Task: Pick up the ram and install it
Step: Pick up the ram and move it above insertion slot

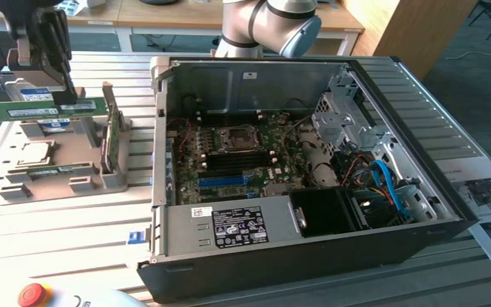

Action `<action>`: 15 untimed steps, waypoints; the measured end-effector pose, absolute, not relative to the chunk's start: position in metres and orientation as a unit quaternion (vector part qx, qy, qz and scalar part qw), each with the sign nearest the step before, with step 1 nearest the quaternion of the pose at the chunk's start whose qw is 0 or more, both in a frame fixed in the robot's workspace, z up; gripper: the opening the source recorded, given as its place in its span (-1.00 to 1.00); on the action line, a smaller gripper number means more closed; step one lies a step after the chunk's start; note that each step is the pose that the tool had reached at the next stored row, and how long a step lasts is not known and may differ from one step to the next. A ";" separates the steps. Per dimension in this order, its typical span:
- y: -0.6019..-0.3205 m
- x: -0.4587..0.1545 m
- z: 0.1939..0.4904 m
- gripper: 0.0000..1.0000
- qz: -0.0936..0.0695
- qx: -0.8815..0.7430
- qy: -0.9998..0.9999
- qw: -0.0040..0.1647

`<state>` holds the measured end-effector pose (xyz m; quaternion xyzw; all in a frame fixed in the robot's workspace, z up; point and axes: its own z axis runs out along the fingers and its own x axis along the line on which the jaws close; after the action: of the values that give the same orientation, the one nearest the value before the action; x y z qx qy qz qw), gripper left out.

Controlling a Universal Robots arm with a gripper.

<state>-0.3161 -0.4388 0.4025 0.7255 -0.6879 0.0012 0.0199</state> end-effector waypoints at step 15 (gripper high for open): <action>-0.439 -0.316 0.403 -0.76 0.002 0.725 -0.688 0.004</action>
<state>-0.3161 -0.4390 0.4026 0.7254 -0.6883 0.0015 0.0040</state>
